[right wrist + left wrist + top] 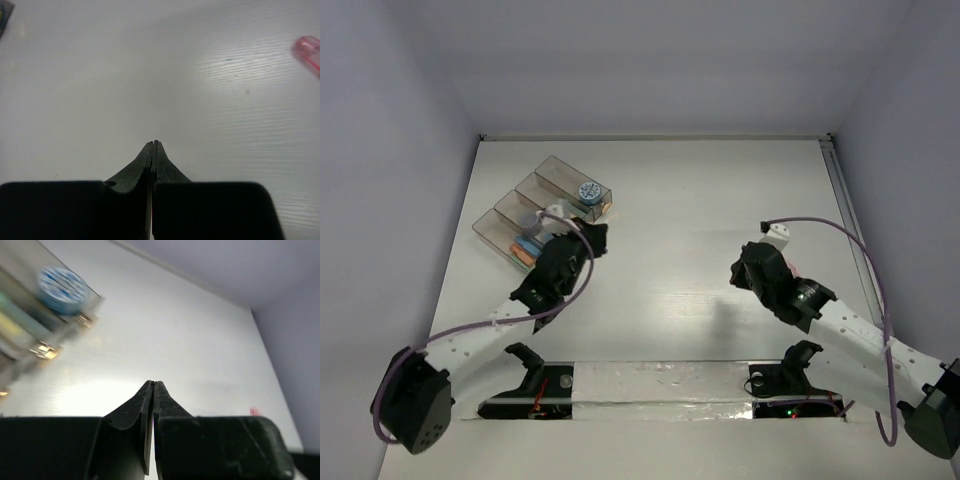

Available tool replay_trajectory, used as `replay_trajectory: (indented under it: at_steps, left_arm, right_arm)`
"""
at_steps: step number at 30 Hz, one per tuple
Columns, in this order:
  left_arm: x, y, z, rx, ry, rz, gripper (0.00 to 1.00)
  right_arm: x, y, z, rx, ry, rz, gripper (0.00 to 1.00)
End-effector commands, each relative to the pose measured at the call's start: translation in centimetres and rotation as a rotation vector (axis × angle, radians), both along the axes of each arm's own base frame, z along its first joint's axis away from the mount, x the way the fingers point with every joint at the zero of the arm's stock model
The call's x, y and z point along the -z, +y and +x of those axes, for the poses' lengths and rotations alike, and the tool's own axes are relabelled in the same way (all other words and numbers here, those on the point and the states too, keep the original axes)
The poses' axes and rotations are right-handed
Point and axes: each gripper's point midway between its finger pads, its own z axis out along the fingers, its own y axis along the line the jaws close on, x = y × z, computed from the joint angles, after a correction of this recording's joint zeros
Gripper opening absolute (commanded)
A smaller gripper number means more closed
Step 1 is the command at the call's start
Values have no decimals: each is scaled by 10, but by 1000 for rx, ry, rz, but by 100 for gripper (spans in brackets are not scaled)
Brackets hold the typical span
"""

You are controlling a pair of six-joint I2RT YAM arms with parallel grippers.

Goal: Sort the stationery into containers
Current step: Pick up the pen from the center of the board.

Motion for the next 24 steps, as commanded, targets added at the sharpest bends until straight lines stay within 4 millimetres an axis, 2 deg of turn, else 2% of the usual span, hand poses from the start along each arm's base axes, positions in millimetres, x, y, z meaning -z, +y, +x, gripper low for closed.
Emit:
replay_trajectory:
  at_steps: [1, 3, 4, 5, 7, 8, 10, 12, 13, 14, 15, 16, 17, 18, 19, 21, 22, 23, 24]
  left_arm:
    - [-13, -62, -13, 204, -93, 109, 0]
    - [-10, -94, -30, 323, -106, 128, 0]
    - [-2, -104, -34, 360, -97, 144, 0]
    - [-1, -111, -41, 396, -112, 134, 0]
    - [2, -133, -60, 509, -132, 122, 0]
    - [4, -138, -66, 537, -137, 123, 0]
    - [4, -149, -81, 622, -161, 139, 0]
    - [-3, -154, -87, 660, -185, 175, 0]
    - [-11, -152, -88, 659, -199, 172, 0]
    - [-11, -150, -90, 660, -188, 176, 0]
    - [-13, -149, -92, 662, -182, 152, 0]
    - [-20, -147, -95, 665, -195, 128, 0]
    - [-21, -147, -98, 674, -203, 113, 1]
    - [-25, -147, -101, 686, -211, 100, 2]
    - [-29, -146, -103, 683, -219, 83, 3]
    - [-29, -145, -103, 685, -220, 83, 3]
    - [-30, -144, -104, 683, -217, 79, 4]
    - [-30, -145, -106, 694, -218, 76, 4]
    - [-31, -147, -109, 713, -222, 72, 4]
  right_arm:
    - [1, -55, 18, 242, 15, -114, 0]
    - [5, -61, 24, 260, 34, -80, 0]
    - [7, -75, 30, 311, 44, -68, 0]
    - [13, -79, 31, 327, 77, -67, 0]
    - [13, -93, 37, 389, 88, -70, 0]
    - [14, -111, 41, 460, 101, -58, 0]
    - [11, -120, 46, 485, 110, -59, 2]
    - [8, -140, 47, 533, 121, -125, 34]
    - [7, -146, 48, 526, 132, -161, 46]
    - [-1, -157, 50, 521, 157, -198, 59]
    - [-2, -160, 53, 498, 183, -221, 65]
    - [9, -160, 56, 460, 246, -245, 68]
    - [4, -145, 66, 344, 269, -205, 71]
    - [4, -141, 70, 314, 289, -212, 72]
    - [16, -142, 72, 313, 357, -230, 72]
    - [15, -149, 81, 311, 378, -294, 76]
    - [31, -162, 82, 341, 447, -330, 76]
    - [39, -170, 76, 352, 508, -363, 75]
    - [41, -171, 79, 330, 536, -360, 74]
